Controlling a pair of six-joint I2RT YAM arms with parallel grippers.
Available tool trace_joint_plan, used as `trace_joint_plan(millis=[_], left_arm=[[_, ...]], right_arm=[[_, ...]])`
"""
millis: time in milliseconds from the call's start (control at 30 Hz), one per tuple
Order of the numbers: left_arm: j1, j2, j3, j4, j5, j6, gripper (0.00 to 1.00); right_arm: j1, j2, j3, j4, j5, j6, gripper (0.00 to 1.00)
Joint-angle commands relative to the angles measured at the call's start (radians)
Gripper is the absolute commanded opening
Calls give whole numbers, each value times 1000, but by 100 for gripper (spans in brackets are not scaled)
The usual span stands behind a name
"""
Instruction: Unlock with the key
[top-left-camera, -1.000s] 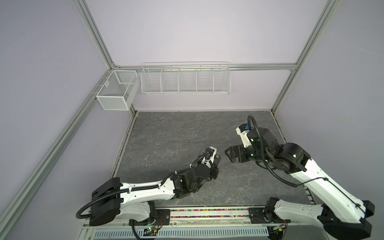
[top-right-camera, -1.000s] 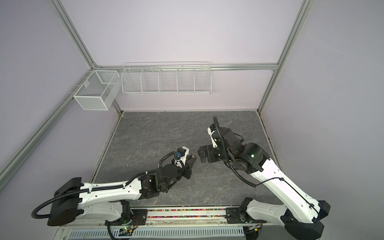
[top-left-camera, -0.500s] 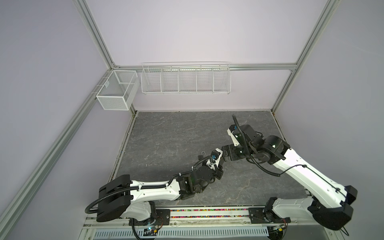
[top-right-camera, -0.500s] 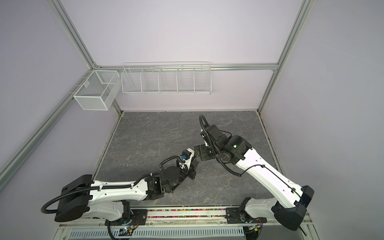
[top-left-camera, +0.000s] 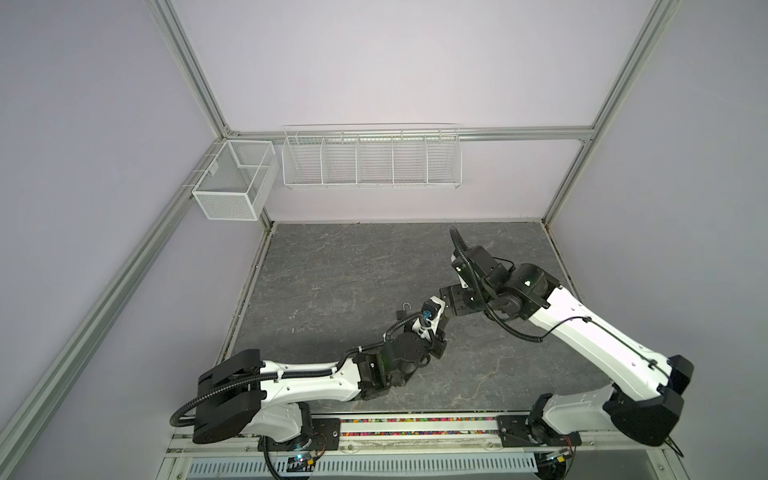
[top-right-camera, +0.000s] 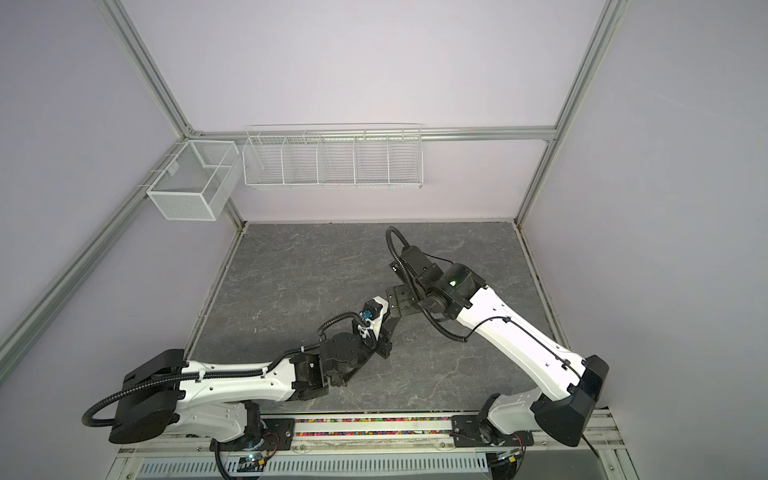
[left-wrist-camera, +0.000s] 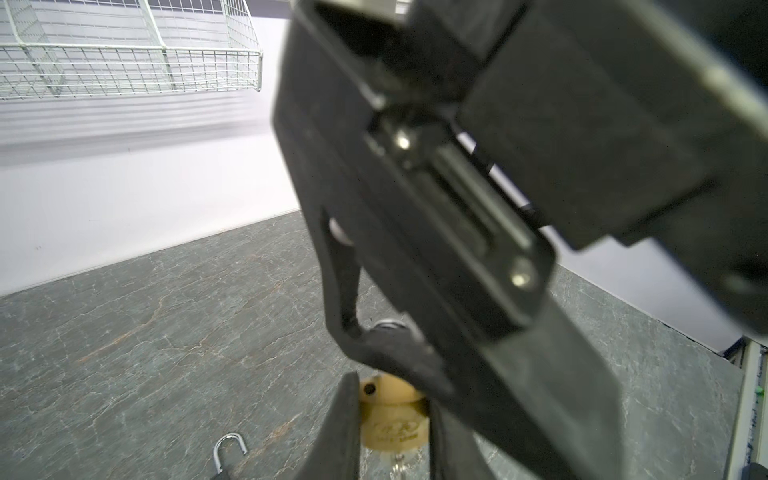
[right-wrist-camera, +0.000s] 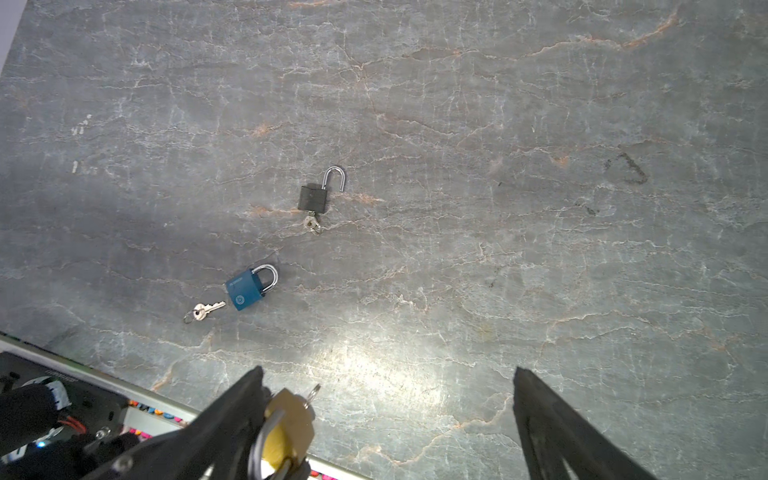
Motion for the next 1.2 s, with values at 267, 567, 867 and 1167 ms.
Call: trace_joint_plan(millis=[267,567,867,1167], left_arm=[[-15,35,-2,49,-38,47,0],[-24,39,-2,68,-49,75,0],[-26,17,-13,73,-56,80,0],[-28,1,-22,72,-52,72,0]], right_arm=[[1,21,72,-93,79,-3,93],[0,60,107,-139,52,-47,93],[-13,71,119,-177,88,-64,92],[-18,60,111,-196,67,-70,92]])
